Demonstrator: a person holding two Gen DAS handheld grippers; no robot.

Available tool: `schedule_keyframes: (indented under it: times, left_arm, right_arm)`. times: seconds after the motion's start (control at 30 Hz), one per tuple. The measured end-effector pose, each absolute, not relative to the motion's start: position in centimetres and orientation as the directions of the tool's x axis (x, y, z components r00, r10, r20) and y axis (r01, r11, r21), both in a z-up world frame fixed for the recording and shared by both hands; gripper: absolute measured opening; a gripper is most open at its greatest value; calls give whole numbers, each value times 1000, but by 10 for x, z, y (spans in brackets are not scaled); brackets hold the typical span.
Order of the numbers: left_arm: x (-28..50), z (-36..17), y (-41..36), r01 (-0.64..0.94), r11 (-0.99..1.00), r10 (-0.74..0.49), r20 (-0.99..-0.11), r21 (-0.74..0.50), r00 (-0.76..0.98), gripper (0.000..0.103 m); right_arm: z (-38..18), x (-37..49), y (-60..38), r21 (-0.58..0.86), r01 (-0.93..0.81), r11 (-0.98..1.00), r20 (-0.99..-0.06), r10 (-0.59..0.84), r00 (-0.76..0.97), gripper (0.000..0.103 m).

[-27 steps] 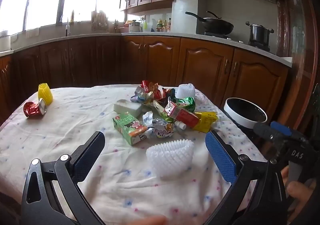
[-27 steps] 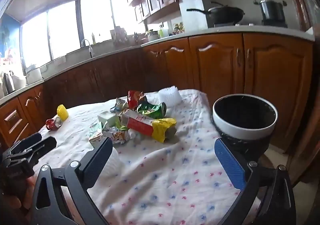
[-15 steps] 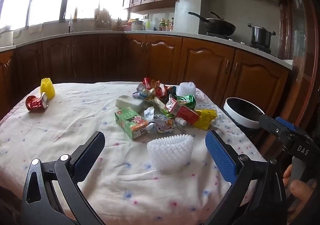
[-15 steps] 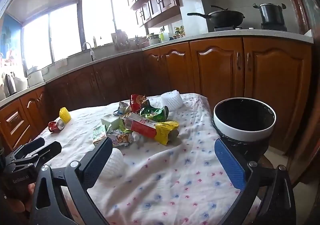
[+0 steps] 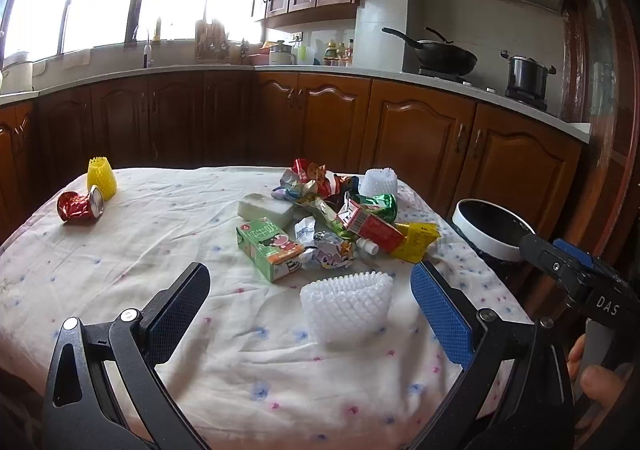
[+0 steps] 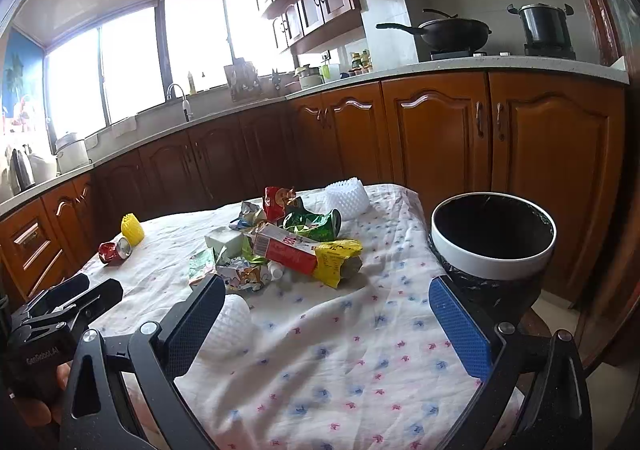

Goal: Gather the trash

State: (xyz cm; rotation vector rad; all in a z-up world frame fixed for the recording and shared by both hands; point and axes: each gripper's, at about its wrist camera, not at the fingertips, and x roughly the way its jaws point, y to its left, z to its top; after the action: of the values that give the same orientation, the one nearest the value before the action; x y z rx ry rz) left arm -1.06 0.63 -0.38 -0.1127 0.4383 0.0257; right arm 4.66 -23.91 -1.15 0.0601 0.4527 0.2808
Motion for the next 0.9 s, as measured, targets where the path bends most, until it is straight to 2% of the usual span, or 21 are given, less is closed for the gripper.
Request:
schedule_keyframes:
  times: [0.9]
  left_arm:
    - [-11, -3, 6, -47, 994, 0, -420, -100, 907, 102]
  right_arm:
    - [-15, 48, -238, 133, -263, 956, -424, 295, 857, 103]
